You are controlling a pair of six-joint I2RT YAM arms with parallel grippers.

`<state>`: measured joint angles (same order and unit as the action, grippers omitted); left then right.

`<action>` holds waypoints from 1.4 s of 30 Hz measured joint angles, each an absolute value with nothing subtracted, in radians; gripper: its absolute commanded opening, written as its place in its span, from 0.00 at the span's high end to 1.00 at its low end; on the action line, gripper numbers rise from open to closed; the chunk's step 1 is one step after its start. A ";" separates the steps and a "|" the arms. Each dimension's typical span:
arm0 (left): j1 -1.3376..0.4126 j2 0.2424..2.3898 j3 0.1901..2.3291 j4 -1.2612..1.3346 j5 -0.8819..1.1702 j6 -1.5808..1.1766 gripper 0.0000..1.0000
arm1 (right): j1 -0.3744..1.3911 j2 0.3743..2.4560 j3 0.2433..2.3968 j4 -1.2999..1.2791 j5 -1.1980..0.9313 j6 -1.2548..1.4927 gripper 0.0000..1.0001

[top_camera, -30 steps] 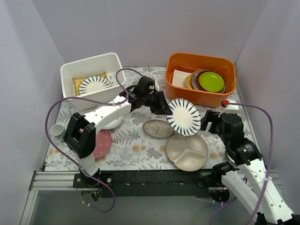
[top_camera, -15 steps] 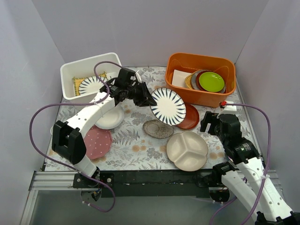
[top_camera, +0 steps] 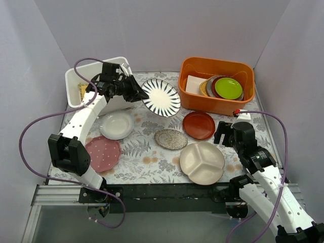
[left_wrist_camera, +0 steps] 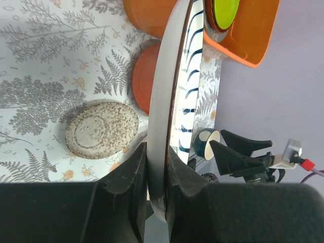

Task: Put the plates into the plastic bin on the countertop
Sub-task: Place the plate in the plastic bin.

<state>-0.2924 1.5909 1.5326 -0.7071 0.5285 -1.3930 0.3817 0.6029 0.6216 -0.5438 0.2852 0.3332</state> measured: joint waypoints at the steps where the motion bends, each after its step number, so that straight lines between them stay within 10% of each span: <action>1: -0.278 1.591 1.541 -0.713 0.534 -1.389 1.00 | 0.382 0.606 0.621 -0.543 0.285 0.333 0.13; 42: 0.355 1.708 1.585 -0.519 0.670 -1.465 1.00 | 0.382 0.642 0.574 -0.487 0.210 0.307 0.16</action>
<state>0.3550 1.7081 1.5848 -0.5190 0.6704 -1.4651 0.3817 0.6418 0.5735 -0.4870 0.2100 0.3073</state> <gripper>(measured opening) 0.144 0.842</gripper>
